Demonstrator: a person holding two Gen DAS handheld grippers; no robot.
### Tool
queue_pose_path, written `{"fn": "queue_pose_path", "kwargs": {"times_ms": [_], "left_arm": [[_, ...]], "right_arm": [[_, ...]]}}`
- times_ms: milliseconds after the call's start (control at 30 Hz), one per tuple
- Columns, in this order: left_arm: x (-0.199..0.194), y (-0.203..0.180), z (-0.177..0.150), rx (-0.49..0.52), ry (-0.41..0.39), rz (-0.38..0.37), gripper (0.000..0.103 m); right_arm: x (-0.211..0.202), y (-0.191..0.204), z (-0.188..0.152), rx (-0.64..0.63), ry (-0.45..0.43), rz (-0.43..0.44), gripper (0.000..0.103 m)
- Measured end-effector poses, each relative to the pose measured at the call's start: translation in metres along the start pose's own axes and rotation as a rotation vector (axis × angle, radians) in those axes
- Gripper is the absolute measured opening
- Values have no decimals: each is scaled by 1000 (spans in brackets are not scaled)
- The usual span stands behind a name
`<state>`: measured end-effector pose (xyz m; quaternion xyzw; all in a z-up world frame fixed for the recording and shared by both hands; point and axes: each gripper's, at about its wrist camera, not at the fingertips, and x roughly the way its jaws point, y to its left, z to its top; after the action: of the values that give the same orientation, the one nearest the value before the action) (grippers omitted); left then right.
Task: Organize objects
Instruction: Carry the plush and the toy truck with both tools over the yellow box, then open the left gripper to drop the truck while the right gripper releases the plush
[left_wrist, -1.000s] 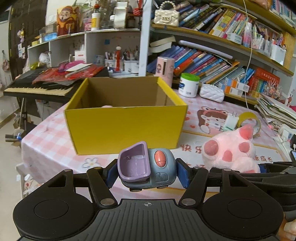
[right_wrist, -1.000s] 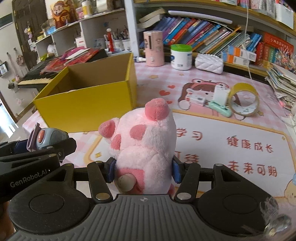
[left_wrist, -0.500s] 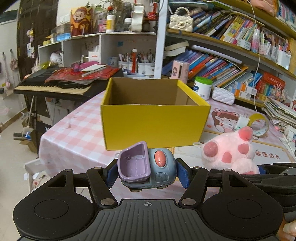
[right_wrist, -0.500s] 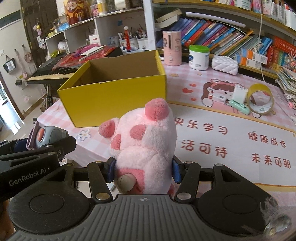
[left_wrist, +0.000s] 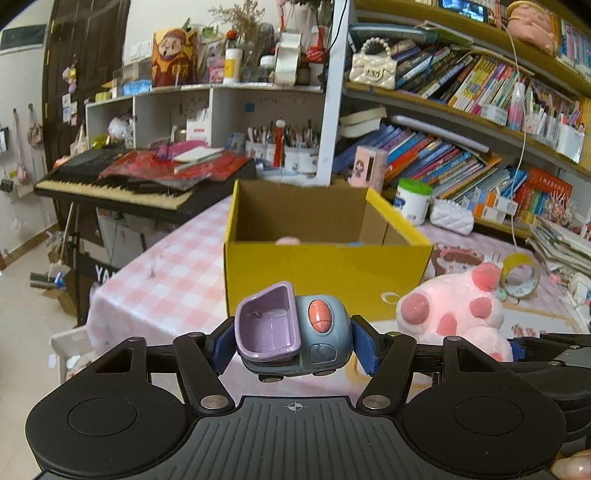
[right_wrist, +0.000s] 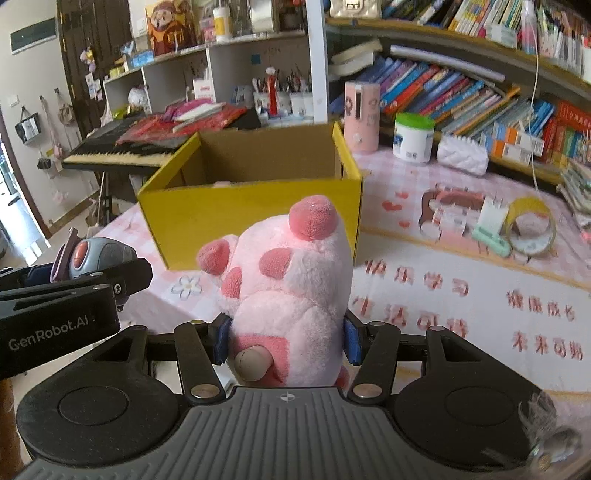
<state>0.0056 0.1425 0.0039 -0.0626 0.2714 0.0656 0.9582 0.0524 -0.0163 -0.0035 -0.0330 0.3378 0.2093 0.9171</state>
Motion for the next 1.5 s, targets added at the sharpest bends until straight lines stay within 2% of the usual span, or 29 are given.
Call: {"fn": "queue_pose_path", "kwargs": {"times_ms": [200, 367, 700, 1033, 1300, 1500], "left_arm": [[11, -5, 25, 7, -60, 6, 64], [29, -5, 45, -2, -89, 42, 64], [82, -11, 65, -19, -71, 125, 64], [130, -23, 65, 18, 23, 171, 64], [155, -23, 62, 19, 82, 180, 64], [165, -21, 63, 14, 94, 191, 64]], "right_arm": [[9, -10, 30, 2, -94, -16, 53], [28, -17, 62, -10, -141, 4, 53], [75, -30, 112, -75, -185, 36, 53], [121, -33, 135, -156, -149, 89, 53], [159, -26, 140, -227, -54, 134, 53], [184, -21, 147, -258, 34, 165, 53]]}}
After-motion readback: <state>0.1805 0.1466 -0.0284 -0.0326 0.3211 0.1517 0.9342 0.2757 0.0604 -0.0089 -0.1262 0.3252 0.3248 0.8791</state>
